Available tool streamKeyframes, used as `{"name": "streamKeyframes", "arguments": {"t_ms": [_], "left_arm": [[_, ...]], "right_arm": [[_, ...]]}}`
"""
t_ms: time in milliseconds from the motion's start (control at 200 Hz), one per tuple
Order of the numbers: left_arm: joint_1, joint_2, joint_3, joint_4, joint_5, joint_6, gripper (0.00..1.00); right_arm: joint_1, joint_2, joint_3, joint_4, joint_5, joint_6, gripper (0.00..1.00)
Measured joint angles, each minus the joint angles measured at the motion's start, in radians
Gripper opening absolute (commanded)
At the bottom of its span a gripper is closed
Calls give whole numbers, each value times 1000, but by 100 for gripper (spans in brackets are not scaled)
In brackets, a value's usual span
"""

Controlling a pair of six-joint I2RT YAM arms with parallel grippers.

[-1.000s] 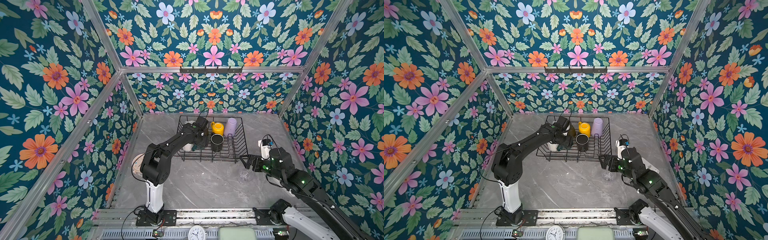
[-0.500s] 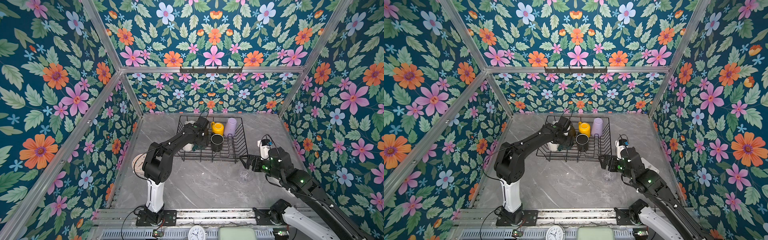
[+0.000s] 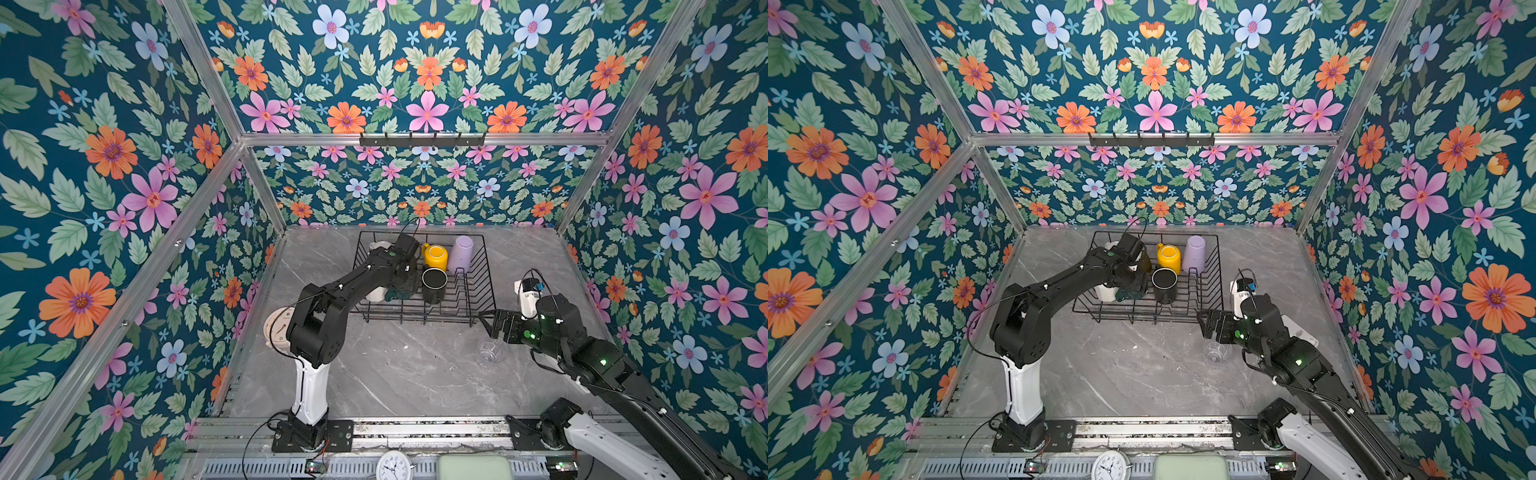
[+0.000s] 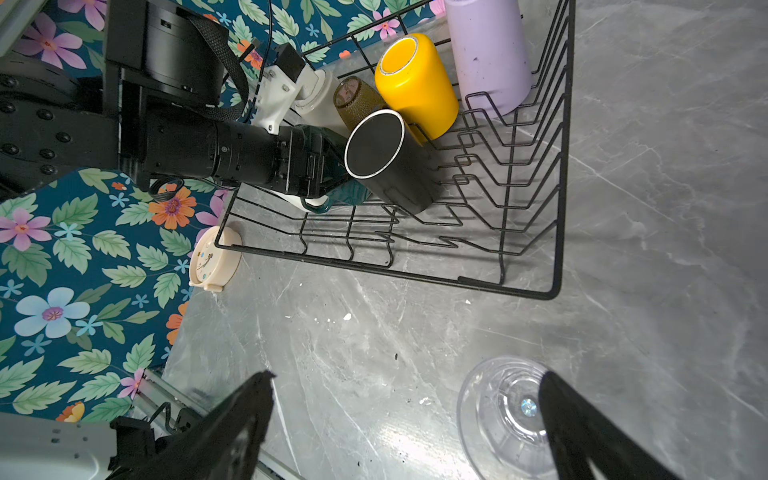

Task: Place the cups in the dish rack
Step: 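Lower the green mug upside down into the rack beside the black mug, then open the left gripper and lift it off the green mug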

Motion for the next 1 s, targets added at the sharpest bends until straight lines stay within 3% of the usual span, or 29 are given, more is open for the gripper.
{"name": "streamKeyframes", "arguments": {"t_ms": [500, 1000], "left_arm": [[0, -45, -13, 5, -1, -20, 93], [2, -406, -146, 128, -79, -55, 90]], "right_arm": [[0, -2, 0, -1, 0, -3, 99], [0, 3, 11, -31, 31, -9, 99]]}}
